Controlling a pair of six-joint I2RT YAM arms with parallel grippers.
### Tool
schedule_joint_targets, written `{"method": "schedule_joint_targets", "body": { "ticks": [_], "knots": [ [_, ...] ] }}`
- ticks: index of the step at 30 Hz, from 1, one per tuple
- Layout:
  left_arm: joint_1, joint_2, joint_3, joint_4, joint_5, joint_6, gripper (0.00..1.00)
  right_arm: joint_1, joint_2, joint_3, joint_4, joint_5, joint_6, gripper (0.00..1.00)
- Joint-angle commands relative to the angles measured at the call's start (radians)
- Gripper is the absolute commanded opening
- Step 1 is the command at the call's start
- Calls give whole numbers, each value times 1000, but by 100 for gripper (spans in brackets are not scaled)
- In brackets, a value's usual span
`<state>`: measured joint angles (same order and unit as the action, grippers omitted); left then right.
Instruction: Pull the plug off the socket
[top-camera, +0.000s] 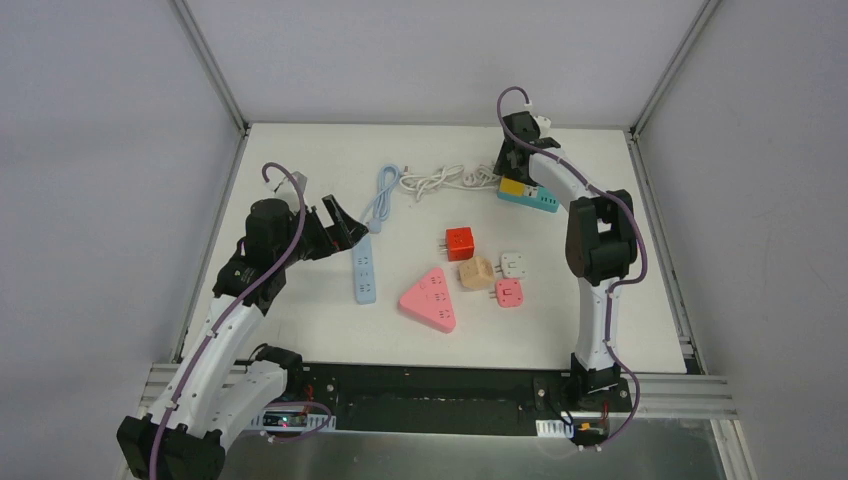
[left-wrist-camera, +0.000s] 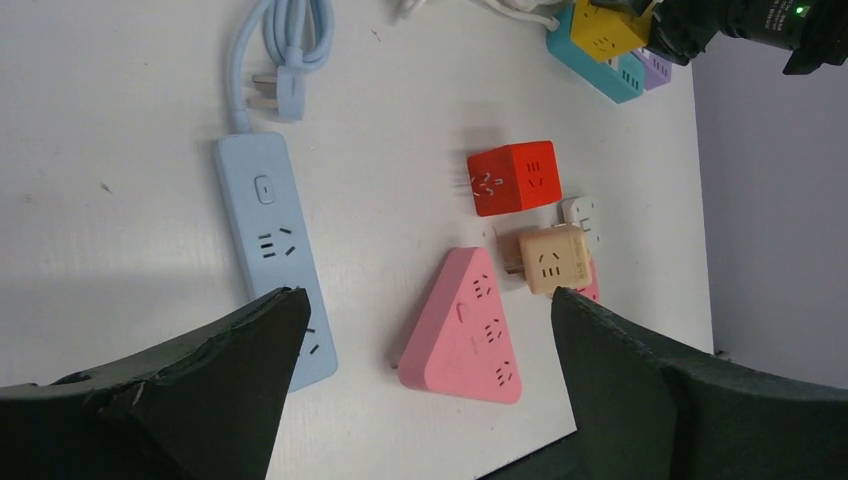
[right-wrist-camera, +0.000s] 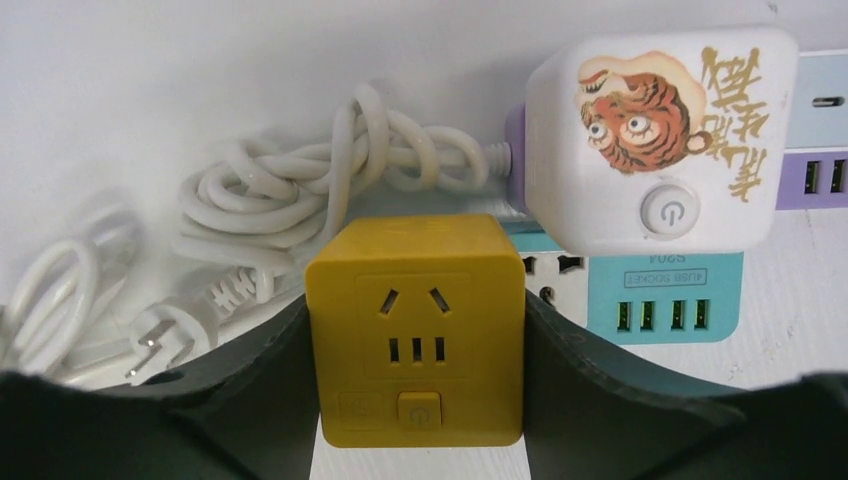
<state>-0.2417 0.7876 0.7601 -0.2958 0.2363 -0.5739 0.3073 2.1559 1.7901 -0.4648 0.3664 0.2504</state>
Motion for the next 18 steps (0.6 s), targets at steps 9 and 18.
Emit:
{"method": "schedule_joint_targets", "body": {
  "ticks": [9, 18],
  "knots": [
    [-77, 260, 111, 74, 96, -158, 92, 110, -350, -378, 93, -205, -76, 30],
    [-215, 621, 318, 207, 104, -200, 86, 137, -429, -526, 121, -189, -92, 51]
  ]
}}
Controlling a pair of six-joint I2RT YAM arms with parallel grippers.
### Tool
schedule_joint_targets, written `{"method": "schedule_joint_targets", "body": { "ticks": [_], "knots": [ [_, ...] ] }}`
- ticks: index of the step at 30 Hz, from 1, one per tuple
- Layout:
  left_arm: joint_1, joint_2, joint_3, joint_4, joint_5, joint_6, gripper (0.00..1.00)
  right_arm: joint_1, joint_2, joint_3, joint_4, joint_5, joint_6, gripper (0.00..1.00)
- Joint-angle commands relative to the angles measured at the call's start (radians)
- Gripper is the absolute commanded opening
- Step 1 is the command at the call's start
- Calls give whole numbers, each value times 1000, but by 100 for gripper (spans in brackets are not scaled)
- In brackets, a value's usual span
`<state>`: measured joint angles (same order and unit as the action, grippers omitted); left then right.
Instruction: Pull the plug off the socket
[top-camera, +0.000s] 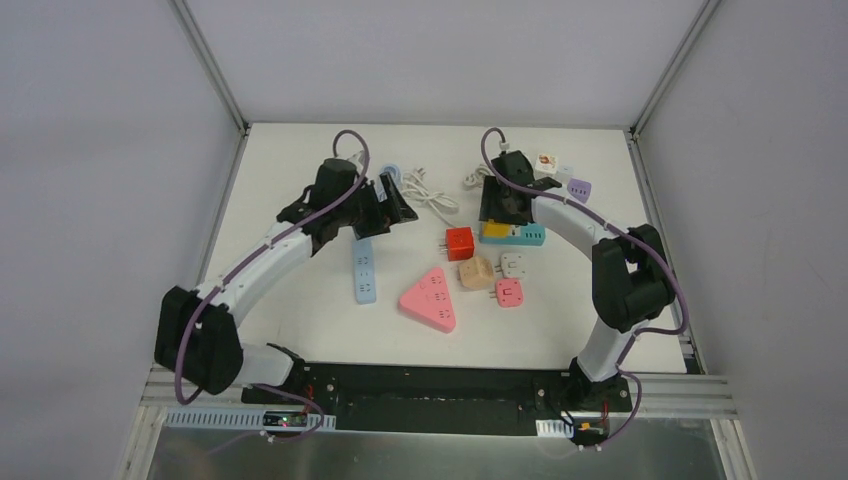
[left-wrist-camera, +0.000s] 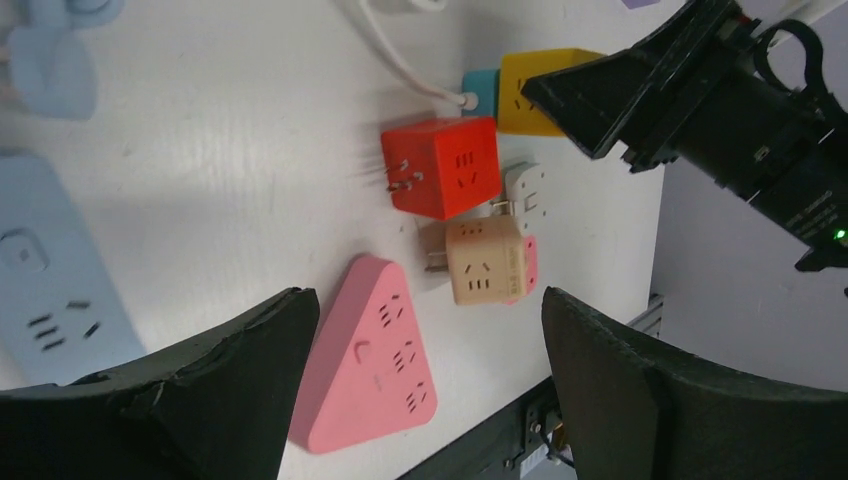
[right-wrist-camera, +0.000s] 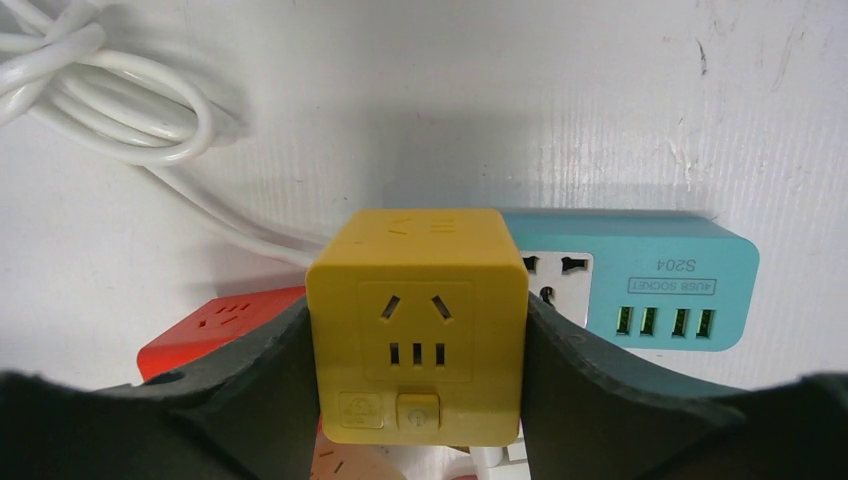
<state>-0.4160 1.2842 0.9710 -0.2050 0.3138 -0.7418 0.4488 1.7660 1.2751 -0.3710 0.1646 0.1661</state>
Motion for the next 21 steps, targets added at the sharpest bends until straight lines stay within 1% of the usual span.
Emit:
{"method": "schedule_joint_targets", "body": {
  "ticks": [1, 3, 4, 6, 8, 9, 12, 13, 14, 15, 16, 17, 20, 21],
  "knots": [
    [-44, 168, 136, 122, 40, -39, 84, -4, -39, -13, 30, 29, -4, 58],
    [-46, 244, 203, 141, 71, -45, 80, -4, -37, -17, 42, 62, -7, 70],
    [-48, 282, 234, 144, 79, -48, 78, -4, -32, -14, 43, 77, -12, 72],
    [-55, 349, 296, 152, 100, -48, 75, -4, -22, -1, 39, 90, -25, 72],
    [-64, 413, 357, 147, 112, -51, 72, -5, -9, 9, 40, 92, -36, 67],
    [-71, 445, 394, 149, 122, -53, 71, -5, -3, 19, 39, 93, -39, 61],
    [-89, 532, 469, 150, 128, -48, 69, -9, 19, 40, 32, 97, -40, 38],
    [-94, 567, 495, 150, 131, -51, 69, -9, 21, 46, 32, 96, -40, 33],
    [-101, 595, 518, 145, 135, -58, 69, -9, 22, 50, 31, 97, -40, 29],
    [-106, 619, 539, 140, 136, -61, 69, -11, 25, 54, 31, 96, -40, 27],
    [-113, 641, 557, 139, 139, -67, 69, -11, 24, 61, 31, 95, -40, 27],
    [-120, 661, 570, 141, 145, -71, 68, -10, 25, 66, 31, 91, -40, 31],
    [-142, 690, 577, 178, 165, -82, 69, -14, 13, 84, 6, 70, -18, 55],
    [-148, 693, 576, 184, 165, -80, 70, -17, -3, 80, 9, 51, -6, 61]
  ]
}}
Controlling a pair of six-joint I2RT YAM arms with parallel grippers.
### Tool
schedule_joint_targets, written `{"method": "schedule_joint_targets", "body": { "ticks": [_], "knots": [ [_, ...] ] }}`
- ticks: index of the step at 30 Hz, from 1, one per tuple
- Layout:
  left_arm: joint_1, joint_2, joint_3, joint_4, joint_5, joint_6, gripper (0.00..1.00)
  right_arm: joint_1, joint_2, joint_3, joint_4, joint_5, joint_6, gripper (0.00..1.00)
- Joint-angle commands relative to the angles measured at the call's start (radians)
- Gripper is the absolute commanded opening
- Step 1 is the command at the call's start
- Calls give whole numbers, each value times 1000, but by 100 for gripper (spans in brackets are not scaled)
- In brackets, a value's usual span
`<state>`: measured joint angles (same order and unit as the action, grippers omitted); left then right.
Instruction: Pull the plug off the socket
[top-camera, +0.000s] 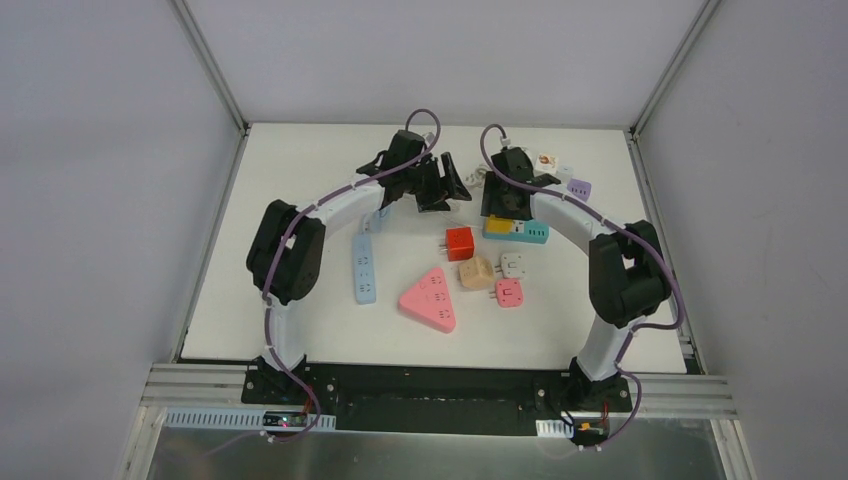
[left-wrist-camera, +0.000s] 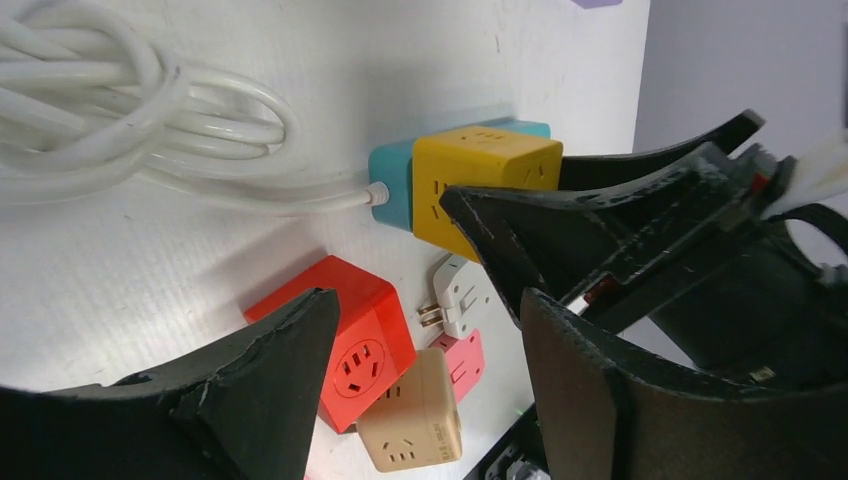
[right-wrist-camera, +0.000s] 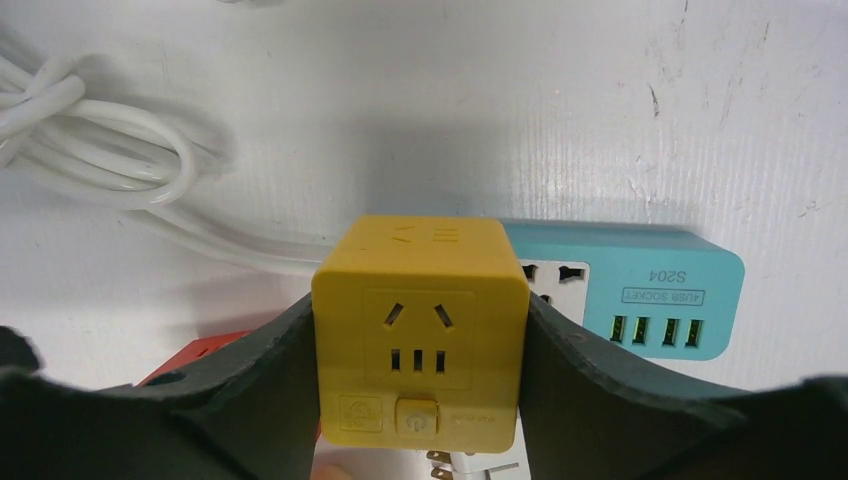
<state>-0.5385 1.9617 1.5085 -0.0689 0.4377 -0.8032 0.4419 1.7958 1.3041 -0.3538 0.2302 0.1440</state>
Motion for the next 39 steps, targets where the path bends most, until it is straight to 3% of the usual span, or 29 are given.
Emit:
{"method": "schedule_joint_targets", "body": {
  "ticks": [1, 7, 11, 16, 25, 33, 39],
  "knots": [
    [-31, 12, 36, 52, 35, -12, 71, -18, -54, 49, -4, -40, 34, 67],
    [-64, -18, 38, 34, -53, 54, 80, -106, -212, -13, 44, -170, 139, 81],
    [-115, -26, 90, -50, -192, 127, 85, -161, -289, -94, 61, -113, 174, 85],
    [-231, 31, 248, -249, -485, 236, 91, -260, -322, -209, 41, -59, 188, 90],
    [-326, 236, 543, -471, -718, 217, 95, -383, -240, -344, 142, -278, 195, 93],
    [-330, 298, 556, -467, -712, 200, 95, -396, -224, -380, 239, -361, 216, 92],
    [-329, 338, 565, -374, -587, 244, 91, -399, -134, -352, 228, -443, 180, 75]
  ]
}}
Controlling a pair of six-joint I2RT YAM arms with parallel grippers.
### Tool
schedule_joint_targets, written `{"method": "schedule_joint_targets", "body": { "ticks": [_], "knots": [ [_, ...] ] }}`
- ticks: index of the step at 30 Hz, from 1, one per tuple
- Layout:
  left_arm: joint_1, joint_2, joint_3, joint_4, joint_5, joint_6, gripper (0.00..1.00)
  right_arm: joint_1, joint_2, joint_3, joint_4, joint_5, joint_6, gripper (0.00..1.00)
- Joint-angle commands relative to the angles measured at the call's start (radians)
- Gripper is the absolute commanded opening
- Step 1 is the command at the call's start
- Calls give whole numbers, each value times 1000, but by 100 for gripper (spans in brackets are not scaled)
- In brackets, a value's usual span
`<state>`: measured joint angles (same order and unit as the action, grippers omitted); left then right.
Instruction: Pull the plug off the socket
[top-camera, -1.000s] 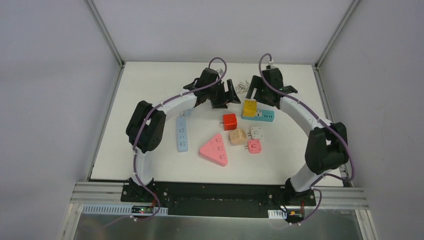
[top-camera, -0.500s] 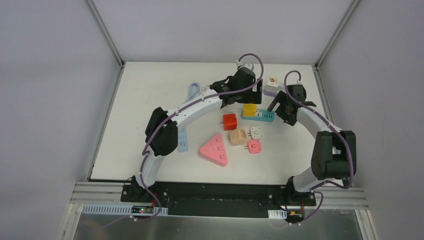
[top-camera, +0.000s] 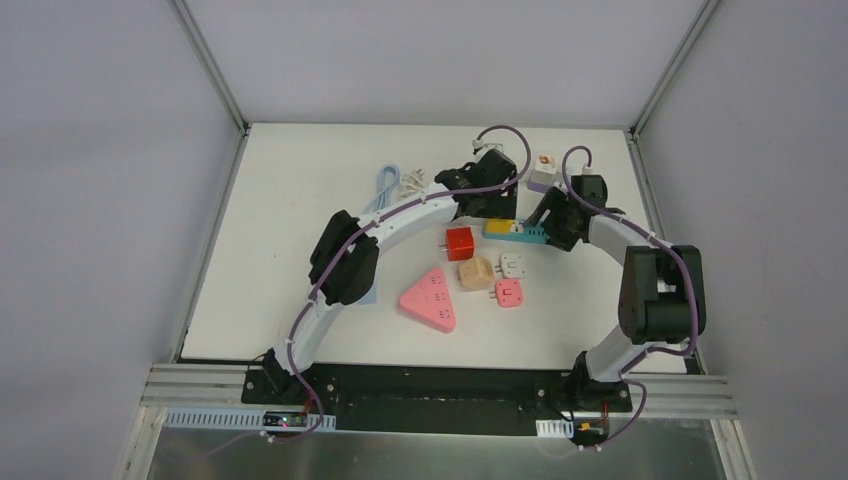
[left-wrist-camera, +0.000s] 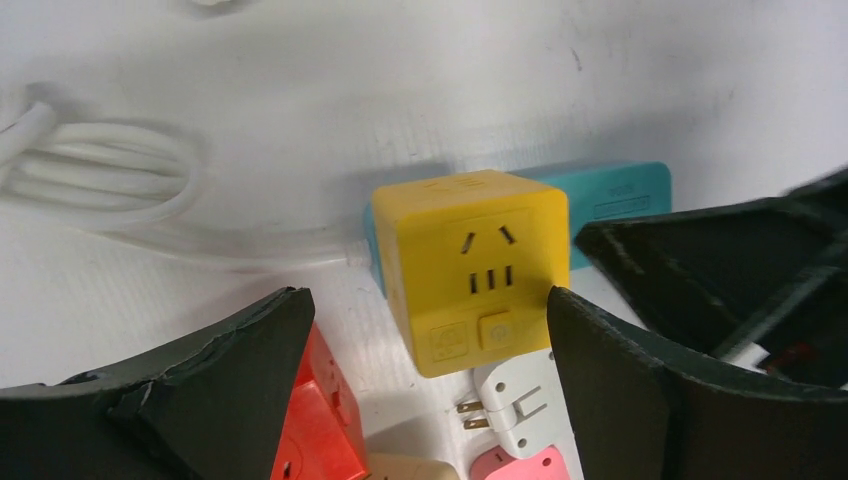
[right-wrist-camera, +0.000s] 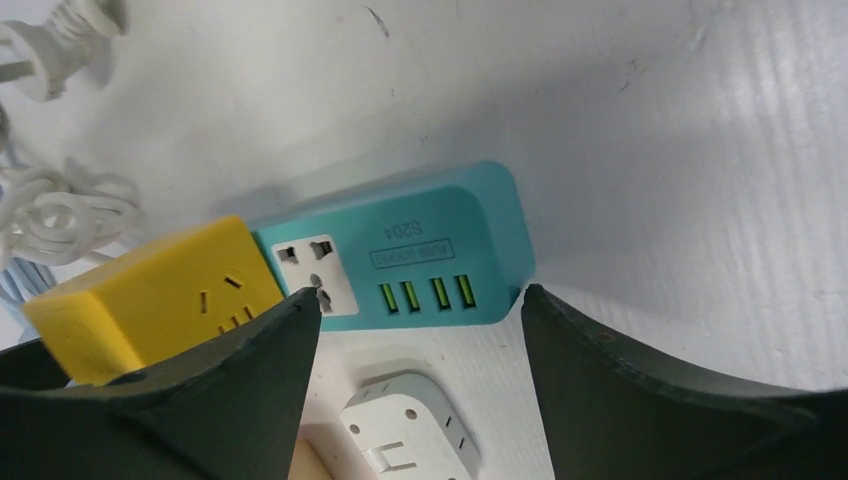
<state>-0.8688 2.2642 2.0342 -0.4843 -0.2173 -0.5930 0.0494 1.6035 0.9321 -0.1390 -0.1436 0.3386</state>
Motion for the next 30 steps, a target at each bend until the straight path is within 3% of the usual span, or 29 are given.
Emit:
{"method": "schedule_joint_targets", "body": {
  "ticks": [1, 6, 11, 19, 23, 28, 30],
  "knots": [
    [1, 40, 43, 48, 81, 35, 91, -6, 69, 20, 15, -68, -16, 75],
    [0, 47, 33, 100, 155, 30, 91, -6, 104, 8, 19, -67, -25, 75],
    [-2, 64, 58, 19, 45, -11, 89, -6, 97, -20, 30, -65, -27, 71],
    [-8, 86, 101, -82, -54, -85, 65, 19, 85, -57, 50, -34, -21, 67],
    [-8, 87, 144, -123, -59, -91, 47, 35, 98, -59, 47, -2, -21, 66],
    [-9, 52, 146, -87, -8, -71, 9, 50, 107, -58, 32, 46, -27, 66],
    [-12, 41, 146, -47, 42, -51, 0, 54, 109, -58, 32, 55, -26, 66]
  ]
}}
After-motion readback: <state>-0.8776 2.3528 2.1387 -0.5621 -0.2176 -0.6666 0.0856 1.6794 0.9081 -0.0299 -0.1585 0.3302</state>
